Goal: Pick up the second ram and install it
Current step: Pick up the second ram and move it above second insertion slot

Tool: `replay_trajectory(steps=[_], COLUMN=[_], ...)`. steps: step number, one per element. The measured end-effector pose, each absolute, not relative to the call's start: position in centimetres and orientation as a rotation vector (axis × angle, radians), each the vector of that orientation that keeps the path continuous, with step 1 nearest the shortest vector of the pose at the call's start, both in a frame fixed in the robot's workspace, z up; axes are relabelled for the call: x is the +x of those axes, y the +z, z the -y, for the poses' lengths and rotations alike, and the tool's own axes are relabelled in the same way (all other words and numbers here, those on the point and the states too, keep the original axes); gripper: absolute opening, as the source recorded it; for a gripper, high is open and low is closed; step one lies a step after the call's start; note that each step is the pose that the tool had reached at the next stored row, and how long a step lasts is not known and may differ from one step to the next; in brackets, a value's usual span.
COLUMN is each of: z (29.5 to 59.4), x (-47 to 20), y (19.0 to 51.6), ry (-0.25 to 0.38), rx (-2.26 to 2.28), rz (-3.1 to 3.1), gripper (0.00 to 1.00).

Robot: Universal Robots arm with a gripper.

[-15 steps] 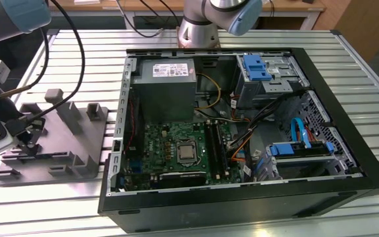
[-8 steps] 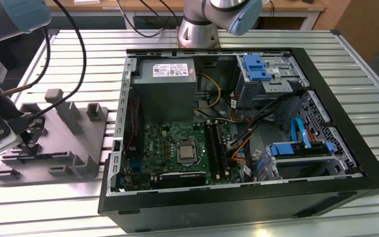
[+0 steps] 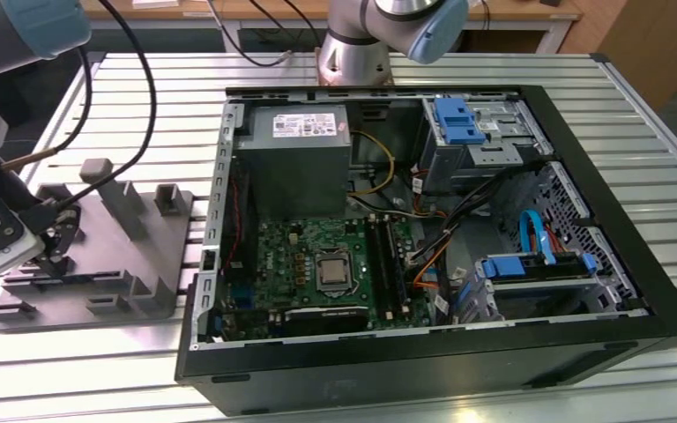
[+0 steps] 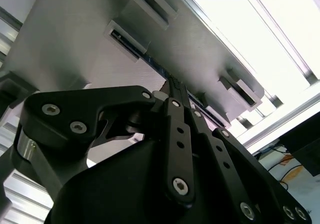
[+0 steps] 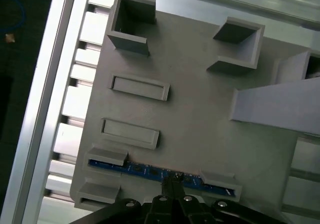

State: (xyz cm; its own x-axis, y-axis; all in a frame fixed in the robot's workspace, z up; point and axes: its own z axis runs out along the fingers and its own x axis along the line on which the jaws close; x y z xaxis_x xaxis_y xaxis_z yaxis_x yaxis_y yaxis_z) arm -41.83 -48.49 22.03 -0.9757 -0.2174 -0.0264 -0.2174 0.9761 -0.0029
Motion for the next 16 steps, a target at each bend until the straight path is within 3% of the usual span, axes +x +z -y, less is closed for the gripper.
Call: replay_trajectory(steps=[16], z=[48.49], x=[-41.84], y=[22.03], ry=[0.002], rx=[-0.519], rz=[-3.072], gripper=[0.1])
